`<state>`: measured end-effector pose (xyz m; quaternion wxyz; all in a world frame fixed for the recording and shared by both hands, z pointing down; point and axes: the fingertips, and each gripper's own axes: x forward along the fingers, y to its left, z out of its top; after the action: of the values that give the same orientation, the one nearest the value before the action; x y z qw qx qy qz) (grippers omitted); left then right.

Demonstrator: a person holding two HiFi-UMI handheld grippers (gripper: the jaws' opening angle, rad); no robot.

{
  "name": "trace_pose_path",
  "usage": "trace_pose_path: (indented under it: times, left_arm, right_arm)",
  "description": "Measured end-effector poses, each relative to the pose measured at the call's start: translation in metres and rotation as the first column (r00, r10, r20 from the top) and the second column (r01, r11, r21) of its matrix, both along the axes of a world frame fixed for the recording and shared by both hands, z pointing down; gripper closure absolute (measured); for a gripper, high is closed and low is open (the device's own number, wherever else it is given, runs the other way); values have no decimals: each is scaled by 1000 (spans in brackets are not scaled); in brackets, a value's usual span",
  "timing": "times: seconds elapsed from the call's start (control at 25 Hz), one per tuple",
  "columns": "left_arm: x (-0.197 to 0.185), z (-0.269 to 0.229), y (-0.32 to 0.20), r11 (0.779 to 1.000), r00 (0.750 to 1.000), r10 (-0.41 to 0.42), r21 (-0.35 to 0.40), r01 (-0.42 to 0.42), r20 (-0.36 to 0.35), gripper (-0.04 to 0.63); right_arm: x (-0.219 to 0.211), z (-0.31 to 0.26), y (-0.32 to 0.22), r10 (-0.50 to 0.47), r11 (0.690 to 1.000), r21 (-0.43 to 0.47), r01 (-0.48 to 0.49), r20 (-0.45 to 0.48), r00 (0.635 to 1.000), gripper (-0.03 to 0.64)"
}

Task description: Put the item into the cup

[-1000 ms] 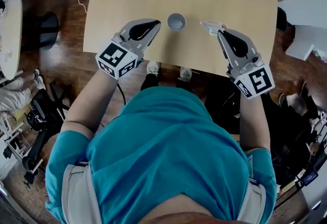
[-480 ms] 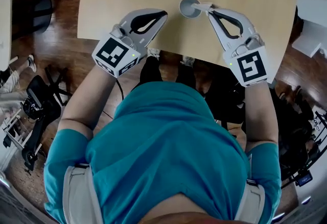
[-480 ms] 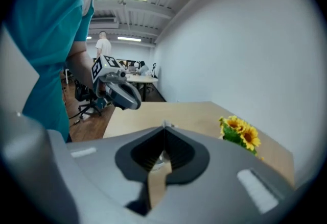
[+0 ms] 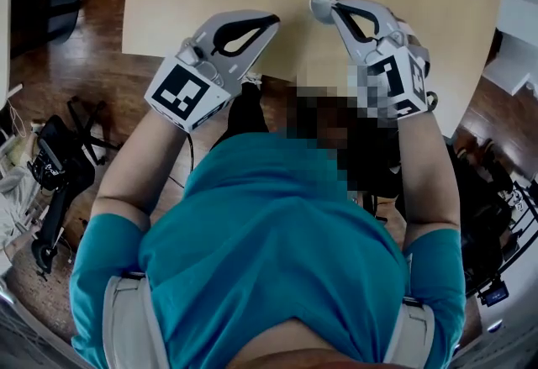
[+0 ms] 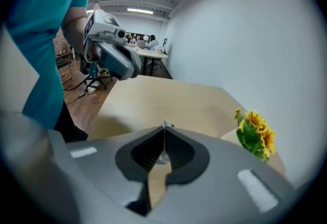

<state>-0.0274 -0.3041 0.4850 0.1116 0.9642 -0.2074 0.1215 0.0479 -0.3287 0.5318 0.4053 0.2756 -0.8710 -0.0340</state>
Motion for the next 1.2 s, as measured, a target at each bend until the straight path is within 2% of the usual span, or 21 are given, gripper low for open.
trace_pose_path:
  times: [0.32, 0.92, 1.2]
  left_arm:
    - [3, -8, 3, 999, 999, -24, -41, 23, -29, 594]
    - [2, -10, 10, 999, 998, -27, -47, 24, -49, 594]
    - [-10, -13, 12, 999, 998, -28, -42, 26, -53, 594]
  right_arm:
    - [3, 27, -2, -11, 998, -70, 6, -68, 998, 611]
    - [-2, 57, 3, -55, 981, -194, 26, -150, 987, 611]
    - [-14, 64, 2, -63, 972, -234, 25, -159, 985, 611]
